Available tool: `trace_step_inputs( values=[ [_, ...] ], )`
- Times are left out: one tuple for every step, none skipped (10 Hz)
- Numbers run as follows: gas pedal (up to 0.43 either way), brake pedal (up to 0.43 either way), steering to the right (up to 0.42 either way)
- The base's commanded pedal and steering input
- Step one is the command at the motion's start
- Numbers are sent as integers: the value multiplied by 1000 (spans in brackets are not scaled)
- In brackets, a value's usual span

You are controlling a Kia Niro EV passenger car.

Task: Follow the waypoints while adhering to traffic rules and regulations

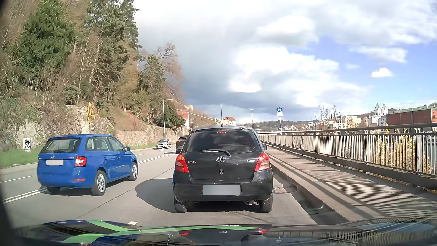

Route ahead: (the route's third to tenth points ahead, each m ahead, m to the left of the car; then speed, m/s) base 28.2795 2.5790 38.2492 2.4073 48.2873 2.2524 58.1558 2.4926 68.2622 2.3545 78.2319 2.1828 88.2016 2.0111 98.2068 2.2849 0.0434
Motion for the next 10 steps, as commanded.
trace_step_inputs(
  values=[
    [0, 195, -4],
    [0, 201, -4],
    [0, 207, -4],
    [0, 213, -4],
    [0, 226, -4],
    [0, 232, -4],
    [0, 238, -4],
    [0, 244, -4],
    [0, 244, -4],
    [0, 250, -4]
  ],
)
